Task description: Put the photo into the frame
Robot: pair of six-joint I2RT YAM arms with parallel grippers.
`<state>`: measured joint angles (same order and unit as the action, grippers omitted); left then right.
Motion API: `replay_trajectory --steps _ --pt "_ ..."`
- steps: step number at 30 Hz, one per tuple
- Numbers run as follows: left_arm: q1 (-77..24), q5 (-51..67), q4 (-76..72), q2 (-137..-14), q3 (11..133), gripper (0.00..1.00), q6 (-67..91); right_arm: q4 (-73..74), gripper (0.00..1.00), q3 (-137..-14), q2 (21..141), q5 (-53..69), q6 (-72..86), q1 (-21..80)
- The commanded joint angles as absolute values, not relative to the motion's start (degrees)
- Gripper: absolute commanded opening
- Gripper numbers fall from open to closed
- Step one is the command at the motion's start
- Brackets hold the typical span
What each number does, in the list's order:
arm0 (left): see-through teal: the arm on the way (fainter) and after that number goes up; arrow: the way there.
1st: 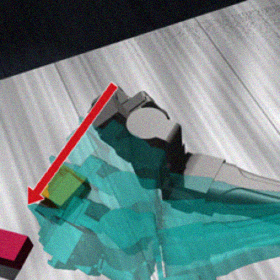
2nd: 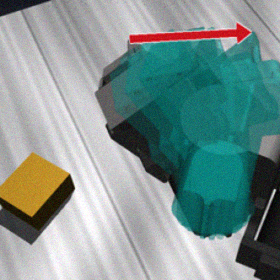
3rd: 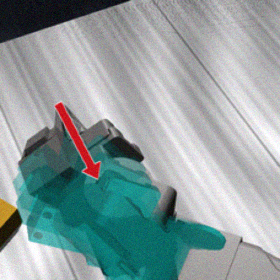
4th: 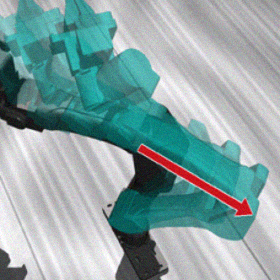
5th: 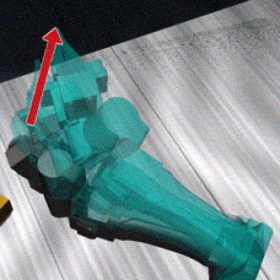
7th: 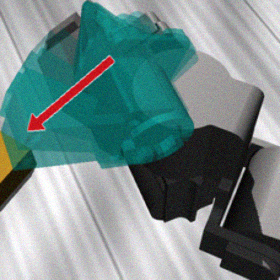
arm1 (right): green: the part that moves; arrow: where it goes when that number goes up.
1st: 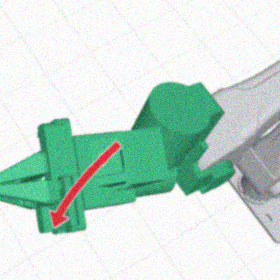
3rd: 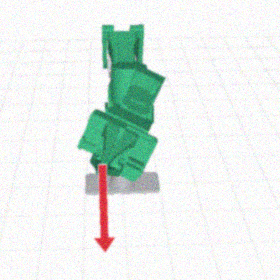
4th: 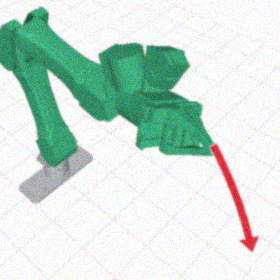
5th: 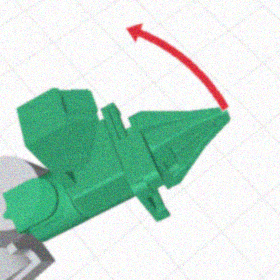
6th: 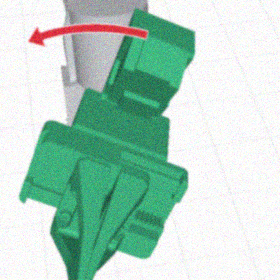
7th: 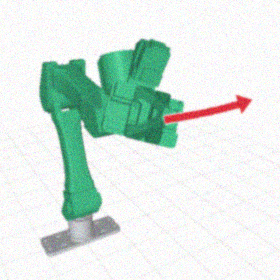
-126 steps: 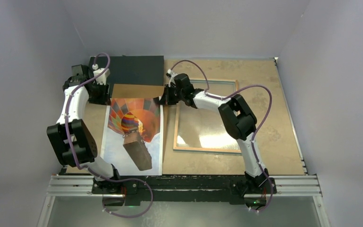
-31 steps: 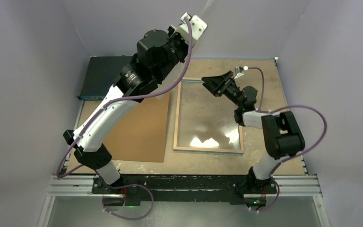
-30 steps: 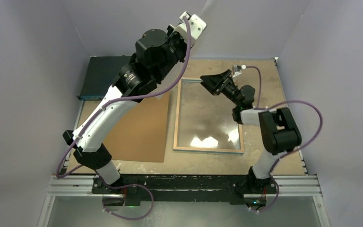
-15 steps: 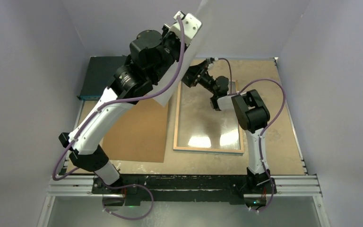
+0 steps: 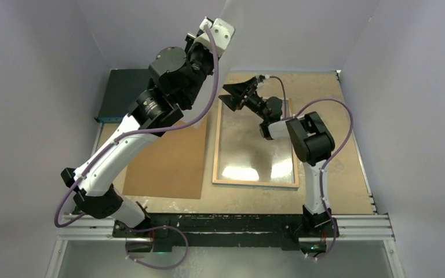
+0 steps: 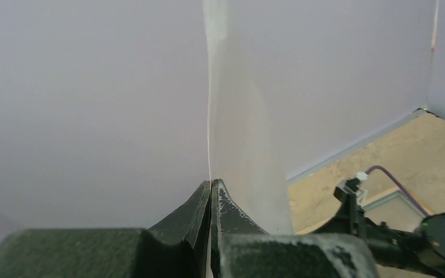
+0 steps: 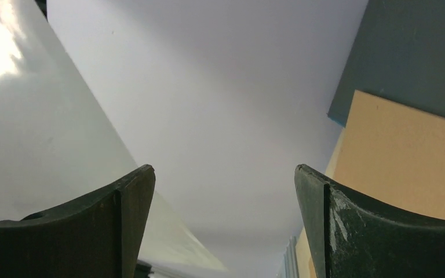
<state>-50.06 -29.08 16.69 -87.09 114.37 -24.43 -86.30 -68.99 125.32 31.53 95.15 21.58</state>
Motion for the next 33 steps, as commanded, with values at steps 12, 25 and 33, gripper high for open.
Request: replay_trajectory --steps 12,25,33 --pt "-50.3 -33.4 10.5 -84.9 109.4 0.00 -25.2 -116.9 0.91 -58.9 111.5 35.3 93.7 20.6" --pt "-50.2 -37.0 14.5 -84.1 98.0 0.00 -12.1 -105.5 0.99 -40.1 95.6 33.9 96.3 16.6" --pt "-47.2 -33.8 17.6 -87.6 92.8 0.00 -1.8 -37.7 0.99 -49.7 80.5 37.2 57.7 14.7"
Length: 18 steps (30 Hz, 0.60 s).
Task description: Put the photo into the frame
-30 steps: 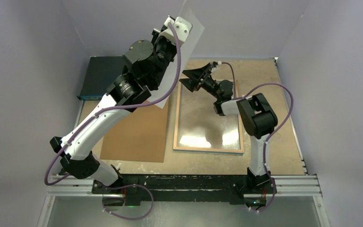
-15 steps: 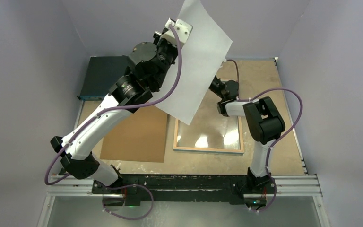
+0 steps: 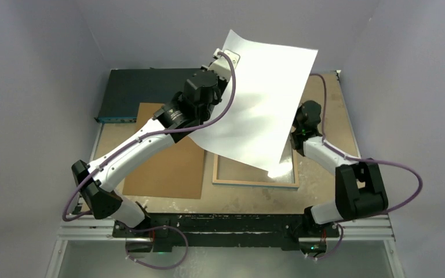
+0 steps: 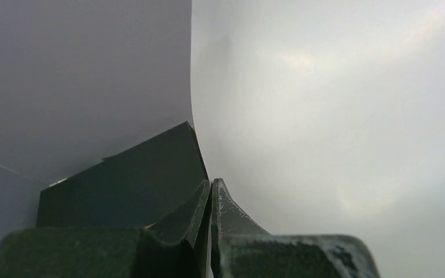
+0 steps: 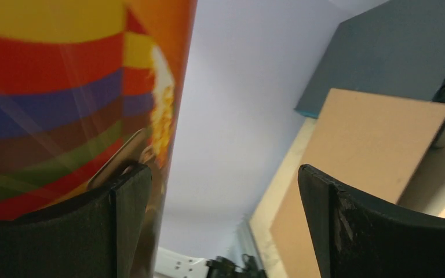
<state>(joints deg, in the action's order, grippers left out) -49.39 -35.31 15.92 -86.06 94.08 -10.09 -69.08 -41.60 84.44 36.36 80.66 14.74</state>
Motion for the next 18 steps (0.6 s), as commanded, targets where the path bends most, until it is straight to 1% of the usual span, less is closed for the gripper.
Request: replay_trajectory --steps 1,6,9,12,18 --pt "-46.1 -32.4 18.5 -88.3 92.1 0.00 -0.6 -33.7 0.99 -50.2 80.1 36.1 55.2 14.5" --pt "-44.2 -27.2 24.4 -94.9 93.1 0.00 6.1 -29.0 0.99 -46.2 78.0 34.6 53.0 12.4" --pt "-43.6 -25.2 27.1 -99.2 95.5 0.00 8.8 -21.9 0.99 -45.4 76.9 31.1 50.1 10.7" --pt "-42.5 -23.1 29.1 -102.4 95.9 0.00 12.2 -17.8 0.99 -44.8 76.1 29.4 47.4 7.9" --pt "-40.3 -19.9 32.8 -108.7 96.0 0.00 18.1 -13.3 0.99 -45.0 78.5 27.6 43.2 3.3"
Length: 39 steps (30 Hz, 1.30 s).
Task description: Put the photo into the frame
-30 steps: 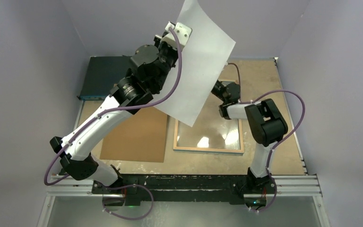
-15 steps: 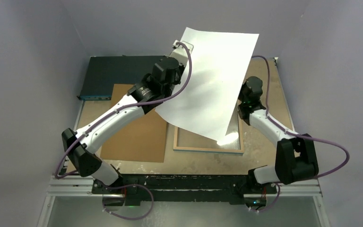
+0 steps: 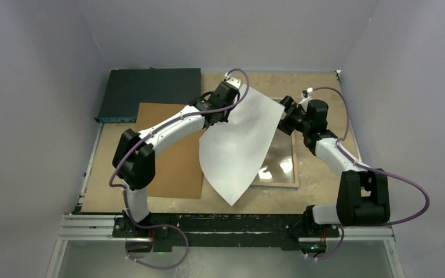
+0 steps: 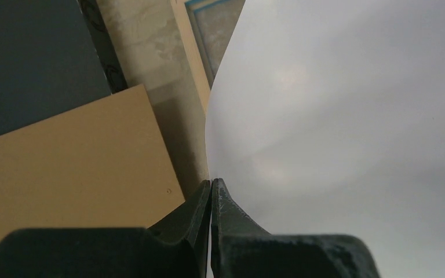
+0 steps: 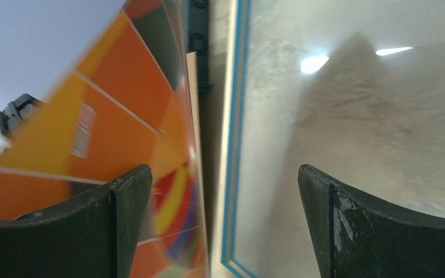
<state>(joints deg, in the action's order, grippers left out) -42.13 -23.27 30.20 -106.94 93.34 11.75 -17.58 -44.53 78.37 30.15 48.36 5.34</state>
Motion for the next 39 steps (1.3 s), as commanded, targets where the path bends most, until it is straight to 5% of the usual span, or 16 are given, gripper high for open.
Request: replay_trajectory --steps 1,16,32,39 --pt "-39.8 -19.5 33.0 -109.5 96.1 0.00 18.8 -12.9 0.99 -44.9 79.1 27.3 42.9 2.6" --pt "-31.0 -12.0 35.1 -116.2 99.9 0.00 30.0 -5.6 0.99 -48.8 76.8 10.9 35.9 0.1" --pt "-26.0 1.5 35.4 -114.7 93.6 0.00 41.0 -0.3 0.99 -51.1 70.1 8.6 32.4 5.4" --pt "-26.0 7.2 36.7 -114.6 88.8 0.14 38.5 3.8 0.99 -49.8 68.4 6.8 31.8 11.8"
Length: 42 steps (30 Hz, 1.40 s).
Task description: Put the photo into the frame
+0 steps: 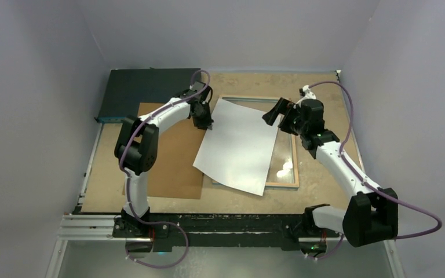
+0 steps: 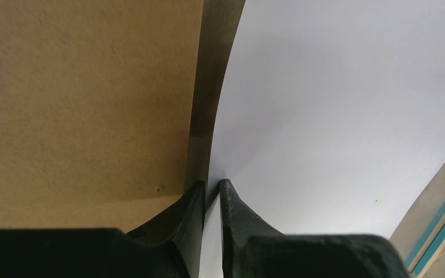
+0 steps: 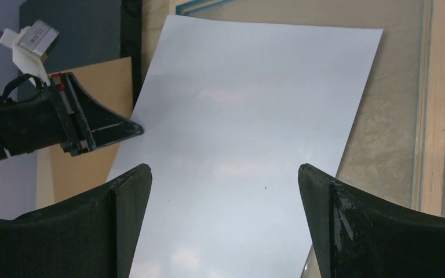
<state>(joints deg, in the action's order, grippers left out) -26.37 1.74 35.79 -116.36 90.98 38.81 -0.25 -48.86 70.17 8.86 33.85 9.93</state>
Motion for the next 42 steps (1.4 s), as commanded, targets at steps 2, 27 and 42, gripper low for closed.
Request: replay_trajectory --steps 2,27,42 --pt "-26.0 8.9 36.0 -114.7 88.4 0.17 38.2 5.6 0.99 -49.4 67.0 7.1 30.4 13.1" --pt "-23.4 18.8 46.5 -103.6 96.9 0.83 10.1 19.7 0.23 -42.8 67.6 -3.4 32.5 60.8" --pt "-19.2 7.5 53.9 -98.8 101.9 0.84 0.8 15.9 0.19 -32.0 70.4 -15.3 45.9 66.5"
